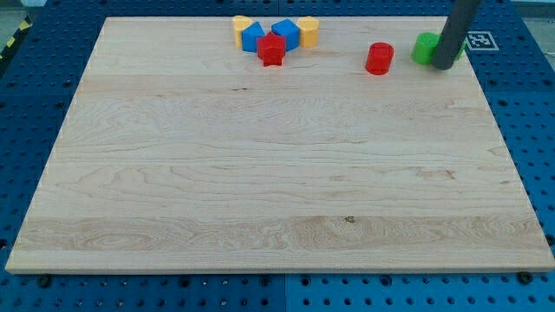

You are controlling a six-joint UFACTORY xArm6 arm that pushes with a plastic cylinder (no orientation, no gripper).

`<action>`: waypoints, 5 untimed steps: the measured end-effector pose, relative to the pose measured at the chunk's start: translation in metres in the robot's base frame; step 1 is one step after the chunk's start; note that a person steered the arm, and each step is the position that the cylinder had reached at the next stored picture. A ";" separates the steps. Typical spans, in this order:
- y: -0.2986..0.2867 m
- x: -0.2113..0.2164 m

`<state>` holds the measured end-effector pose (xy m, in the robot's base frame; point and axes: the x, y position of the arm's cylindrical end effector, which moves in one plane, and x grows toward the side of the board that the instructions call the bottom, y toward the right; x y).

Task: Slide green star slightly up

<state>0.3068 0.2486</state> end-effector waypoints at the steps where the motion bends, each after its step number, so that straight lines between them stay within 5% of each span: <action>1: 0.004 -0.004; 5: 0.023 -0.019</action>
<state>0.2873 0.2711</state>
